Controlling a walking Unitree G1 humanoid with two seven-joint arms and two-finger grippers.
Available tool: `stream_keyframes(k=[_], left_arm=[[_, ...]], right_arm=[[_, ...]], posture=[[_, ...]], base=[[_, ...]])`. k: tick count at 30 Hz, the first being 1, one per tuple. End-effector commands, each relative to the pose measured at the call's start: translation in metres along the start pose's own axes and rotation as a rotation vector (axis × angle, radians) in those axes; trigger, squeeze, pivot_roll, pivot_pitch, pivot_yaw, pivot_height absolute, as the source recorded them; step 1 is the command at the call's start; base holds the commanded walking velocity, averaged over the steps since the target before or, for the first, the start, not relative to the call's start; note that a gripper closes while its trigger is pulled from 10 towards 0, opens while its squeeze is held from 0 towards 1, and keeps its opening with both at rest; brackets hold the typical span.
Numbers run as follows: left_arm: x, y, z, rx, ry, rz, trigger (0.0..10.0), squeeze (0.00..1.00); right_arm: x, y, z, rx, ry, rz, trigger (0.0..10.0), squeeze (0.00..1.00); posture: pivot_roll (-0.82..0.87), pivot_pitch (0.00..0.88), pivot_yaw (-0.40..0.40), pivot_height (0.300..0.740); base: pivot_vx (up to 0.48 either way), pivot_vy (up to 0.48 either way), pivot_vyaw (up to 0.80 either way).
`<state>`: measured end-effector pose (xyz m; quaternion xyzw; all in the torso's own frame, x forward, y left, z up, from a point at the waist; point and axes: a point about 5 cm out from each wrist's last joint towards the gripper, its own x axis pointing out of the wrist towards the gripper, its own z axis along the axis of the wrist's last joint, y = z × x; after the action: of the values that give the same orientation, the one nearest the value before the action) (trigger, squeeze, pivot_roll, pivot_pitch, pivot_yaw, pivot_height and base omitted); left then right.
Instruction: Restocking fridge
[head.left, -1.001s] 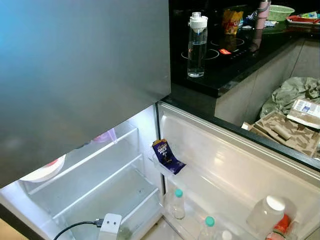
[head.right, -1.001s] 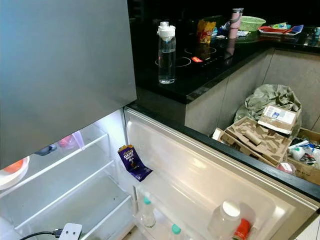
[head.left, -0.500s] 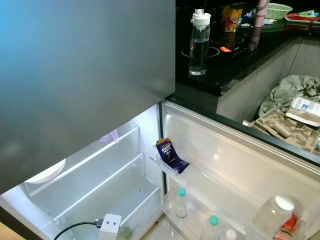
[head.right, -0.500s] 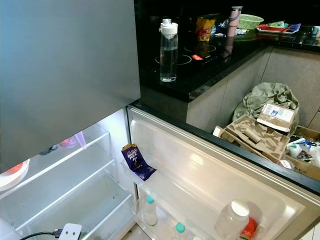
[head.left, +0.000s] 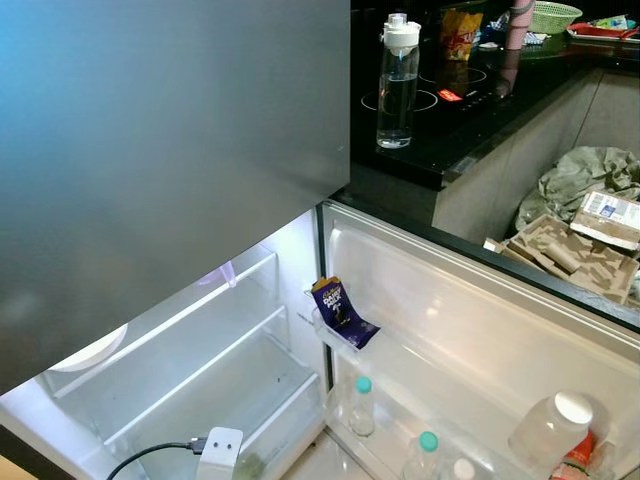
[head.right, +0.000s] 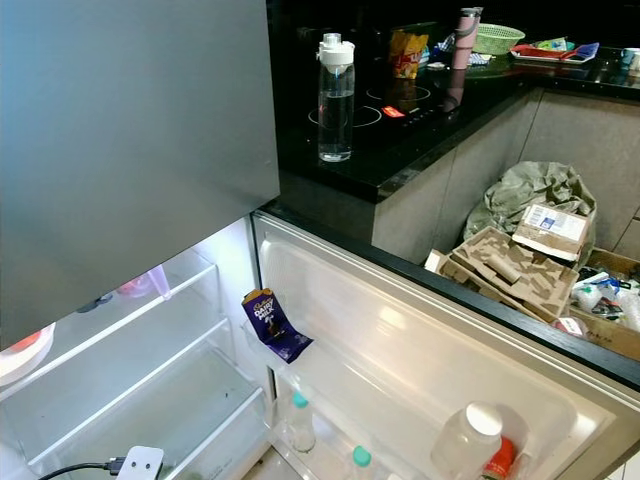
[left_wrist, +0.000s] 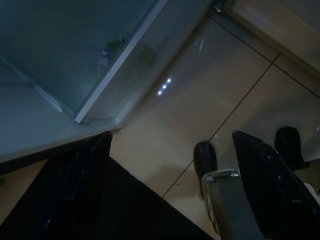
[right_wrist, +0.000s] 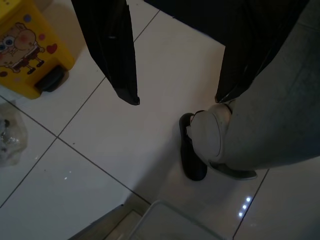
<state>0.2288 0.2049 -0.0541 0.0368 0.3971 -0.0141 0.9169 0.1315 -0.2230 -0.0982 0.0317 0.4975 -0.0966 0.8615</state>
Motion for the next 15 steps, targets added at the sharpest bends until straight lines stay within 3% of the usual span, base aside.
stream_keyframes(k=[1, 5, 12, 15], left_arm=[[-0.002, 0.007, -0.007, -0.012, 0.021, 0.020, 10.0, 0.00], [-0.002, 0.008, -0.008, 0.001, 0.034, 0.018, 10.0, 0.00], [-0.002, 0.006, -0.008, 0.008, 0.037, 0.011, 10.0, 0.00], [-0.002, 0.006, -0.008, 0.010, 0.037, 0.010, 10.0, 0.00]], right_arm=[[-0.001, 0.000, -0.002, 0.033, -0.014, 0.005, 10.0, 0.00], [0.001, 0.009, 0.009, 0.085, -0.067, 0.048, 10.0, 0.00], [0.002, 0.018, 0.002, 0.066, -0.002, 0.078, 10.0, 0.00], [0.001, 0.019, 0.000, 0.063, 0.011, 0.084, 10.0, 0.00]], posture=[[-0.09, 0.133, 0.066, 0.721], [-0.09, 0.133, 0.069, 0.721], [-0.10, 0.128, 0.070, 0.721], [-0.10, 0.122, 0.072, 0.721]], base=[[0.000, 0.000, 0.00], [0.000, 0.000, 0.00], [0.000, 0.000, 0.00], [0.000, 0.000, -0.80]])
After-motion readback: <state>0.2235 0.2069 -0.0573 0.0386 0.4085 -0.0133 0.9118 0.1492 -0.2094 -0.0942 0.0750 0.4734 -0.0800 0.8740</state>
